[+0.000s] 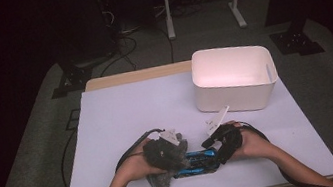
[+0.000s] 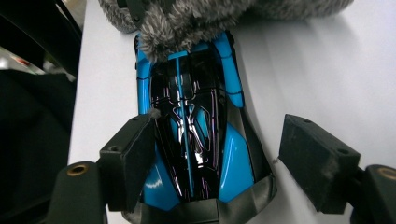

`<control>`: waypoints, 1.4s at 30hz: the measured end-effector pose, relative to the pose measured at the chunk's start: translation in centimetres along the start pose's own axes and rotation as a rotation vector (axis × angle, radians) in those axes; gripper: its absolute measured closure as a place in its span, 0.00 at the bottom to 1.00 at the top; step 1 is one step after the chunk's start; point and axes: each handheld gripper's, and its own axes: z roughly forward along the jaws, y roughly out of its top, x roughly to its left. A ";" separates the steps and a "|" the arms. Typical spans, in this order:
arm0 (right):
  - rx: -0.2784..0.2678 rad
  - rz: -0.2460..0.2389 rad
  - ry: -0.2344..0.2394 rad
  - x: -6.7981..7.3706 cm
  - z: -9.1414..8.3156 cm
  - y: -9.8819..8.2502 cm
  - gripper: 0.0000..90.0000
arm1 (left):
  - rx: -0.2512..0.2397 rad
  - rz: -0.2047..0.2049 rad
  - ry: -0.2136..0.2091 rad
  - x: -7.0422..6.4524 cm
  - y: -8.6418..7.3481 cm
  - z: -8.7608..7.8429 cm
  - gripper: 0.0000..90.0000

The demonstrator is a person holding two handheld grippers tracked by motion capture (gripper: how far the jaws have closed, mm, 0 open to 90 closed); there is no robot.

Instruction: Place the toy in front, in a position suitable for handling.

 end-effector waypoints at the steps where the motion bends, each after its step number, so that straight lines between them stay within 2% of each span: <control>1: 0.003 0.024 0.016 -0.2 0.1 -0.1 0.28 | -0.001 -0.004 0.006 0.1 0.0 -0.1 0.89; 7: 0.007 0.108 0.078 -0.8 0.3 -0.3 0.32 | -0.029 -0.039 0.033 0.8 0.2 -0.8 0.87; 12: -0.015 0.106 0.078 -0.6 0.2 -0.6 0.35 | -0.046 -0.070 0.047 1.7 0.6 -1.5 0.87; 17: -0.042 0.051 0.036 0.1 0.0 -0.7 0.38 | -0.067 -0.117 0.041 2.8 1.1 -1.8 0.86; 21: -0.048 0.009 -0.011 0.9 -0.1 -0.7 0.39 | -0.056 -0.157 0.021 3.5 1.6 -1.3 0.83; 24: -0.060 -0.010 -0.030 1.3 -0.1 -0.8 0.39 | -0.035 -0.186 -0.021 4.2 1.7 -0.6 0.80; 28: -0.079 -0.044 -0.061 1.8 -0.2 -1.0 0.39 | -0.035 -0.220 -0.079 4.5 1.4 -0.2 0.79; 32: -0.095 -0.099 -0.104 2.7 -0.3 -1.2 0.40 | -0.054 -0.237 -0.105 4.4 1.1 -0.3 0.81; 39: -0.092 -0.177 -0.187 4.2 -0.4 -1.2 0.39 | -0.062 -0.209 -0.105 3.5 1.1 -0.9 0.84; 42: -0.092 -0.184 -0.186 4.5 -0.6 -1.2 0.36 | -0.059 -0.182 -0.086 2.9 1.1 -1.2 0.84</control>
